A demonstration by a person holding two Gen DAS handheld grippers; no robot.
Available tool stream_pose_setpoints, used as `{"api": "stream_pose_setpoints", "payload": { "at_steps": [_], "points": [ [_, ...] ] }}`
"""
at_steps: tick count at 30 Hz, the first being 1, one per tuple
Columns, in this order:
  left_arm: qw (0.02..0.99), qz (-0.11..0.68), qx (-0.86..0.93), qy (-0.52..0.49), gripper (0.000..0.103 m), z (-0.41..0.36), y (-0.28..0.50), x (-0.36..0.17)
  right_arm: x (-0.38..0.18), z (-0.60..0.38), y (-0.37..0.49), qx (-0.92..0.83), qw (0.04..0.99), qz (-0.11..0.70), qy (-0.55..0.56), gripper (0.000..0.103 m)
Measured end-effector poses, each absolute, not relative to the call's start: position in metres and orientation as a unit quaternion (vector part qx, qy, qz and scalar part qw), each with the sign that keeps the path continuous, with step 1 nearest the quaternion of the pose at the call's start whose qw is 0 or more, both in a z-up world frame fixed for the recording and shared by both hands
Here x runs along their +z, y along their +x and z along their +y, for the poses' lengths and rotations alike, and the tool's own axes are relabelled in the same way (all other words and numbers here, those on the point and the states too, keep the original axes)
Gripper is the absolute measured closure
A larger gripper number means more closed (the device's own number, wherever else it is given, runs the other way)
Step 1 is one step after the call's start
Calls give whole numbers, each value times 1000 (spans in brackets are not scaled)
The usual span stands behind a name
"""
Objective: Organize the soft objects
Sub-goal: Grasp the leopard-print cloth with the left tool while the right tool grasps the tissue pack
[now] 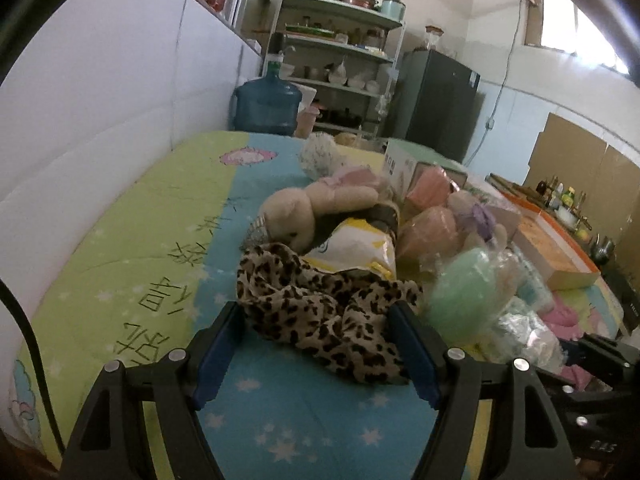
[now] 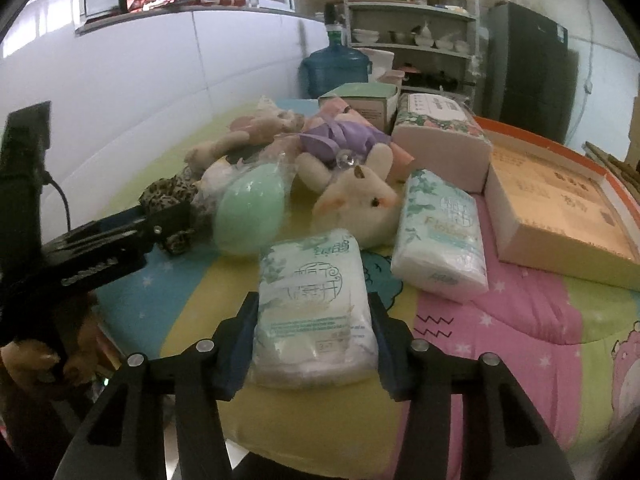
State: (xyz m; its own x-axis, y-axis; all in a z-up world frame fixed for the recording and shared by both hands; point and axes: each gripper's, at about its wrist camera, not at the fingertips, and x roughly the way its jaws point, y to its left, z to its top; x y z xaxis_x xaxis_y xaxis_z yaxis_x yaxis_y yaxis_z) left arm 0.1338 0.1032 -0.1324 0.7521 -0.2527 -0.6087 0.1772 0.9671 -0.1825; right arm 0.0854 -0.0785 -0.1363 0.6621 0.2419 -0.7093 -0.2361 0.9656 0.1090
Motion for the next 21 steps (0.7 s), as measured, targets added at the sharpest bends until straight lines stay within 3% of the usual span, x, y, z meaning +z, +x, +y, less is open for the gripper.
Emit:
{"api": "stream_pose_setpoints", "payload": {
  "at_steps": [2, 5, 7, 12, 21],
  "points": [
    [937, 329, -107, -41, 34, 98, 132, -133, -136, -79, 84, 134, 912, 388, 4, 52],
    [939, 323, -108, -34, 59, 94, 127, -133, -136, -80, 84, 136, 912, 387, 2, 52],
    [938, 321, -122, -43, 83, 95, 123, -133, -136, -81, 83, 138, 912, 387, 5, 53],
    [939, 318, -121, -60, 91, 101, 119, -130, -135, -83, 82, 145, 912, 385, 11, 55],
    [956, 274, -86, -60, 92, 106, 90, -100, -118, -89, 69, 174, 918, 355, 20, 57]
  ]
}}
